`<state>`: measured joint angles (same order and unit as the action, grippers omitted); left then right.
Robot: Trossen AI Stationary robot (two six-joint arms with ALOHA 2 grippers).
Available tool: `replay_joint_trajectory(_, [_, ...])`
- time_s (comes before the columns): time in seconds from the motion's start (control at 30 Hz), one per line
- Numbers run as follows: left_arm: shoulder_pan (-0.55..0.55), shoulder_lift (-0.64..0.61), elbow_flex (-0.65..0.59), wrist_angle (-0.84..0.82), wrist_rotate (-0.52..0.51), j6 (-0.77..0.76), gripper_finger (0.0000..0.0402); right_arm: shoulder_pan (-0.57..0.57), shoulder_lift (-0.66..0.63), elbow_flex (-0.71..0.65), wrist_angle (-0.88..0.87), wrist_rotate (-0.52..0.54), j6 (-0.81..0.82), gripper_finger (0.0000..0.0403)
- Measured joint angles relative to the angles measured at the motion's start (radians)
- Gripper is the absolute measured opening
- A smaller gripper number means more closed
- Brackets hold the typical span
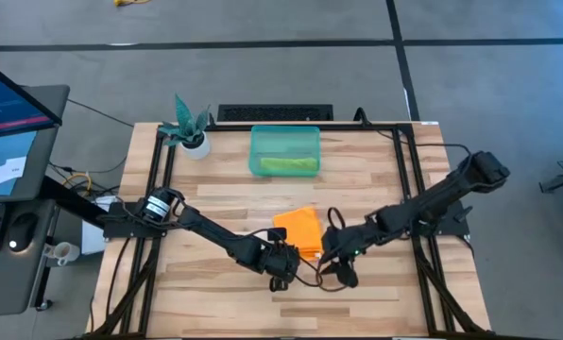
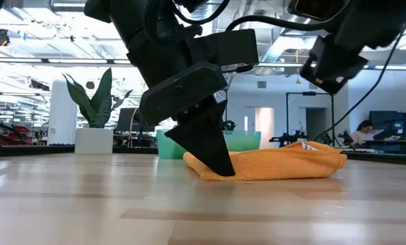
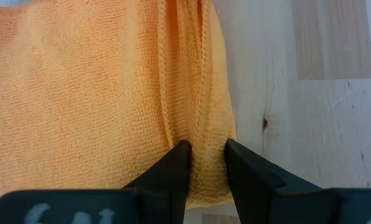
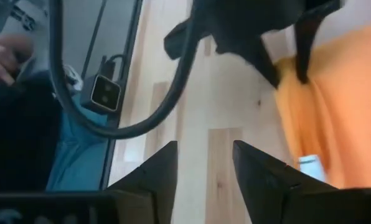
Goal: Roll microfiber towels into tight, uniform cylinder then place into a basket
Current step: Roll the orange towel
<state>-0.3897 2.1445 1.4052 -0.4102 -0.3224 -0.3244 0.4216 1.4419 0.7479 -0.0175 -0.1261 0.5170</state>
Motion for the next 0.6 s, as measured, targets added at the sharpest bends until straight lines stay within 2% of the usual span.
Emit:
replay_joint_trajectory(0.13, [0.0, 0.0, 0.0, 0.0, 0.003, -0.003, 0.0096, 0.021, 0.073, 0.0, 0.038, 0.009, 0.002, 0.0137])
replay_joint_trajectory(0.37, [0.0, 0.0, 0.0, 0.0, 0.003, -0.004, 0.0096, 0.017, 0.169, 0.0, 0.065, 0.004, 0.002, 0.0016])
replay_joint_trajectory(0.43, [0.0, 0.0, 0.0, 0.0, 0.003, -0.004, 0.0096, 0.015, 0.186, 0.0, 0.066, 0.009, 0.003, 0.001])
replay_joint_trajectory(0.6, [0.0, 0.0, 0.0, 0.0, 0.003, -0.005, 0.0096, 0.015, 0.225, 0.001, 0.078, 0.022, 0.005, 0.0029])
